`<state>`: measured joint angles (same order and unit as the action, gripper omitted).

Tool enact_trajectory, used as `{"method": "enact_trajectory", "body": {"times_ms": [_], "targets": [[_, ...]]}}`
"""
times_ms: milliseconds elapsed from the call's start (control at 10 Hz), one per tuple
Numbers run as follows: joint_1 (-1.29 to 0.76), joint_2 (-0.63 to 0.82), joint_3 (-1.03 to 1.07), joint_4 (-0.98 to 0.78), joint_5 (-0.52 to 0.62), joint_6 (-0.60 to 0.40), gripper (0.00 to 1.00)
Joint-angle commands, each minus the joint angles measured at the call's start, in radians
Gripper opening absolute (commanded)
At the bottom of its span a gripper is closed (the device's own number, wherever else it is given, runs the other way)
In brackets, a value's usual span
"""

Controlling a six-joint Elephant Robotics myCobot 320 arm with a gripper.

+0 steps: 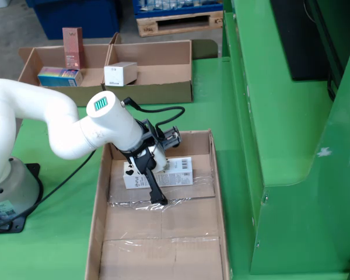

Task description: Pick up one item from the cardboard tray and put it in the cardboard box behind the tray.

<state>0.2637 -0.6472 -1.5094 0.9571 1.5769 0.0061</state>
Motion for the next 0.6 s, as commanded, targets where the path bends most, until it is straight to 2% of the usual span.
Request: {"method": "enact_trajectory", "body": {"times_ms": [0, 500], "targets": [[-0.031, -0.050, 0.071, 0.024, 0.012, -0.016, 1.00], [-0.032, -0.068, 0.087, 0.012, 0.008, -0.011, 1.00]]}}
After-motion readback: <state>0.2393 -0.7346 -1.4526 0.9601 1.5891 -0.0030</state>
